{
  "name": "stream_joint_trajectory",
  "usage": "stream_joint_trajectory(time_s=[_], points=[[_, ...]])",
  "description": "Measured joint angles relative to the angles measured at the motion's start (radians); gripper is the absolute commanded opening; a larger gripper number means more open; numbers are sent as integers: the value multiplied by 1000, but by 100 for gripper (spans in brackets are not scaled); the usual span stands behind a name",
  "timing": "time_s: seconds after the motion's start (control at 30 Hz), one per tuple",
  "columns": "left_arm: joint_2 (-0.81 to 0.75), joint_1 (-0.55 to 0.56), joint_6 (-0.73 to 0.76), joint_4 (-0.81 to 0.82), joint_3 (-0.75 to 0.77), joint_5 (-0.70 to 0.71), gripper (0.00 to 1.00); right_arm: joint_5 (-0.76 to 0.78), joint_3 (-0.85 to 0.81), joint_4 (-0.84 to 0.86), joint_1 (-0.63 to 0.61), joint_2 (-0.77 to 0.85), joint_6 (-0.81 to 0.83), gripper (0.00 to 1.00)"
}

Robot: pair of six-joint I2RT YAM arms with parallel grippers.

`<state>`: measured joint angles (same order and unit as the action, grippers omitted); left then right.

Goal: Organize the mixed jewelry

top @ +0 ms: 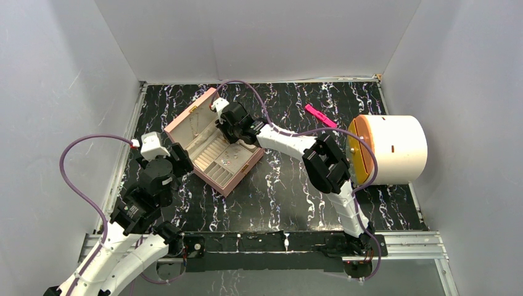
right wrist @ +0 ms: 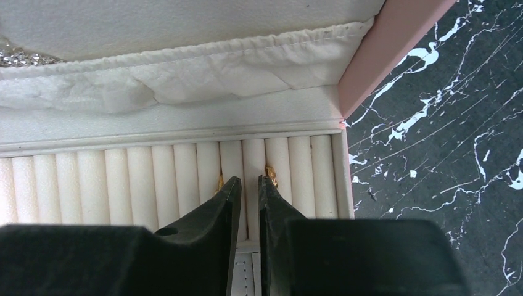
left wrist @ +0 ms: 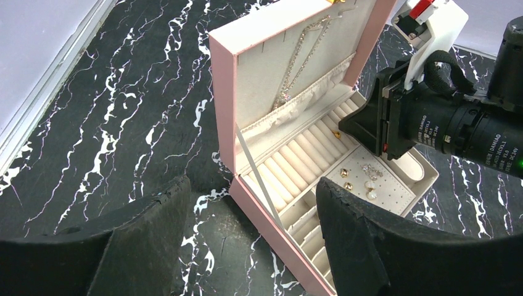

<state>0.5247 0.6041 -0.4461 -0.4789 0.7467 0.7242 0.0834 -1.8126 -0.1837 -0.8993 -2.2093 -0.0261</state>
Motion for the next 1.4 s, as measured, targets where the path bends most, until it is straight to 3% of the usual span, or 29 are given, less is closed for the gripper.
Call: stream_joint_trajectory(time_s=[0.3, 0.47, 0.77, 1.1, 1.4], points=[[0, -1, 0, 0, 0, -3, 72, 41, 2, 3, -8, 2, -2, 26], [0, -5, 0, 0, 0, -4, 72, 42, 52, 42, -6, 38, 0, 15], [0, -8, 0, 1, 0, -8, 72, 58, 92, 89, 2, 93, -1, 25], [3, -10, 1, 4, 0, -9, 72, 67, 60, 50, 2, 59, 0, 27], [5, -13, 1, 5, 0, -11, 72, 48, 41, 25, 2, 40, 0, 18]])
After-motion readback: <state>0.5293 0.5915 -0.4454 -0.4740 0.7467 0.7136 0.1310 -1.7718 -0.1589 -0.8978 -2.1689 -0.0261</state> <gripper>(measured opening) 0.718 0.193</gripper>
